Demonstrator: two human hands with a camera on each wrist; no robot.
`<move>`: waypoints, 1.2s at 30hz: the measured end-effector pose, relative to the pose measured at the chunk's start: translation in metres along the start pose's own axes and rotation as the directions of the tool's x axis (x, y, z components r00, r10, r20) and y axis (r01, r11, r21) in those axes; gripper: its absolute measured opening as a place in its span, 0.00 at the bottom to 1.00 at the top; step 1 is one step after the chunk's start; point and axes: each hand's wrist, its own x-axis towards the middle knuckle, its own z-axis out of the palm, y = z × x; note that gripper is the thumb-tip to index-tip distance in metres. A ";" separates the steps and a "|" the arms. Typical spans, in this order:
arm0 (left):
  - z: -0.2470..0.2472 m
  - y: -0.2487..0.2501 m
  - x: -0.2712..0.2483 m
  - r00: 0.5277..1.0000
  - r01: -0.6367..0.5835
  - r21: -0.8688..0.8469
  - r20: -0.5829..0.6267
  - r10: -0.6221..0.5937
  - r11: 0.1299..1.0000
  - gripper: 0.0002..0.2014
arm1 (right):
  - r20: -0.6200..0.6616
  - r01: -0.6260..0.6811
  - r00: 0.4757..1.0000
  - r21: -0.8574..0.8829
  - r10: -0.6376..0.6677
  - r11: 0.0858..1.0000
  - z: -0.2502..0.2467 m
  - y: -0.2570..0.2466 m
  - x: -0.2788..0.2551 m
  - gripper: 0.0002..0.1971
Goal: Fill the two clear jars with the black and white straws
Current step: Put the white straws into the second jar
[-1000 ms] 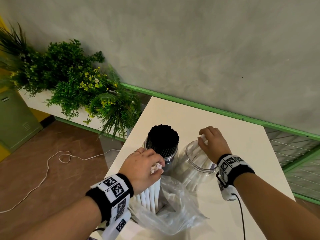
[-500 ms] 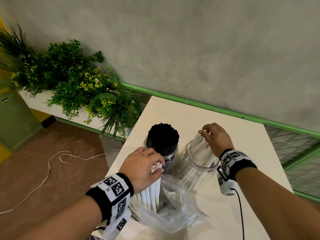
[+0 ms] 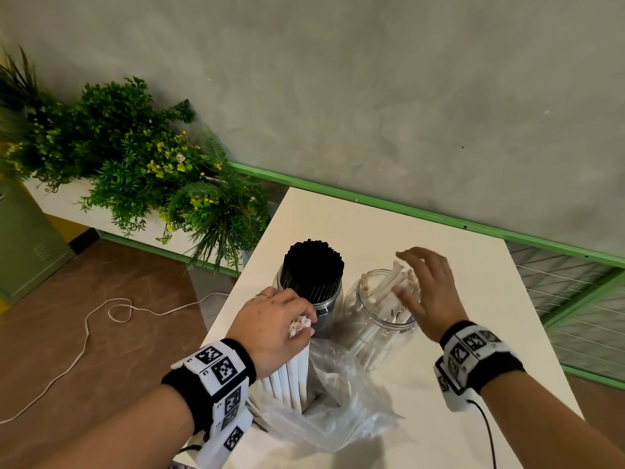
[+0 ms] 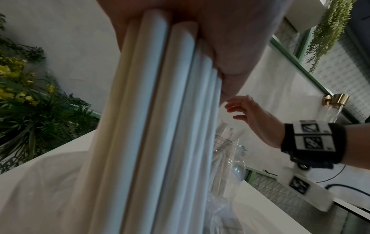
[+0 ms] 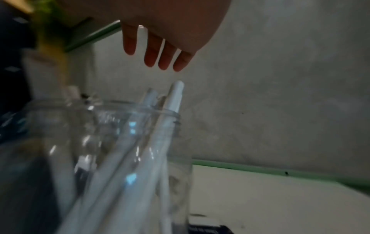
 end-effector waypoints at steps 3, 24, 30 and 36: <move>0.000 -0.001 0.000 1.000 -0.002 0.007 -0.004 0.002 1.000 0.22 | 0.173 0.154 0.977 -0.151 -0.128 0.976 0.007 0.004 -0.021 0.38; -0.003 0.000 -0.002 1.000 0.007 -0.039 0.014 -0.007 0.999 0.20 | 0.000 -0.128 0.991 -0.349 0.137 0.928 0.049 0.018 0.045 0.09; -0.004 0.000 -0.001 1.000 0.012 -0.045 0.021 -0.011 0.999 0.21 | 0.019 -0.244 0.964 -0.334 0.266 0.910 0.037 -0.003 0.047 0.17; -0.016 -0.005 -0.013 0.991 0.009 0.163 0.130 -0.031 0.987 0.33 | 0.207 -0.167 0.975 0.426 0.084 0.889 0.026 -0.084 0.004 0.21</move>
